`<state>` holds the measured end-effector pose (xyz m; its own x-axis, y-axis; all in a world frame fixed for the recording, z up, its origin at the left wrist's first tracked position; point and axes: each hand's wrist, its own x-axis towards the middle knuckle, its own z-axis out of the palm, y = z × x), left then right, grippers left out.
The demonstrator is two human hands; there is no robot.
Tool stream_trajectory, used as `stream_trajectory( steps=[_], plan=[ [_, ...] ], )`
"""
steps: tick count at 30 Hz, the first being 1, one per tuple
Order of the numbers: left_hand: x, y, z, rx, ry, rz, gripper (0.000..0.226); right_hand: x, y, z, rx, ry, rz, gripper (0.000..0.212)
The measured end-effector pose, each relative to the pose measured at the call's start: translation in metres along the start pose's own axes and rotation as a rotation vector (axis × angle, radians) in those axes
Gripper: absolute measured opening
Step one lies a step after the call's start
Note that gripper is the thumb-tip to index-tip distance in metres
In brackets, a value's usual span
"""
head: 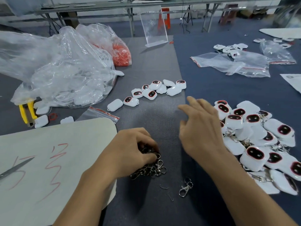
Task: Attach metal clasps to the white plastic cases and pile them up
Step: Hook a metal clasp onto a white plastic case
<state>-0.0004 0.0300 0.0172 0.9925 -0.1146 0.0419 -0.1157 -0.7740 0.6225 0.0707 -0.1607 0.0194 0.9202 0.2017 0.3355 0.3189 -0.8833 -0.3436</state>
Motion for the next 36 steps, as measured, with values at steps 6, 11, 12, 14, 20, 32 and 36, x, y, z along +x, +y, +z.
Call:
stream_trajectory(
  steps=[6, 11, 12, 14, 20, 32, 36],
  plan=[
    [0.003, -0.001, 0.005, -0.053, 0.169, -0.066, 0.014, 0.031, -0.036, 0.037, 0.229, -0.193, -0.114, 0.052],
    [0.001, -0.002, 0.008, -0.096, 0.289, -0.109, 0.011, 0.077, -0.042, 0.069, 0.155, -0.276, -0.127, 0.067],
    [0.001, -0.003, 0.008, -0.098, 0.282, -0.110, 0.014, 0.082, -0.042, 0.074, 0.134, -0.270, -0.132, 0.066],
    [0.001, -0.005, 0.008, -0.092, 0.238, -0.099, 0.022, 0.085, -0.043, 0.080, 0.101, -0.238, -0.128, 0.057],
    [0.001, -0.006, 0.005, -0.066, 0.172, -0.092, 0.023, 0.066, -0.040, 0.075, 0.168, -0.142, -0.135, 0.018],
    [-0.004, 0.001, 0.009, 0.098, 0.229, -0.094, 0.016, -0.018, -0.018, 0.028, 0.489, 0.013, 0.127, 0.029],
    [-0.002, 0.001, 0.012, 0.018, 0.297, -0.112, 0.014, -0.030, -0.017, 0.019, 0.980, -0.125, 0.342, 0.034]
  ],
)
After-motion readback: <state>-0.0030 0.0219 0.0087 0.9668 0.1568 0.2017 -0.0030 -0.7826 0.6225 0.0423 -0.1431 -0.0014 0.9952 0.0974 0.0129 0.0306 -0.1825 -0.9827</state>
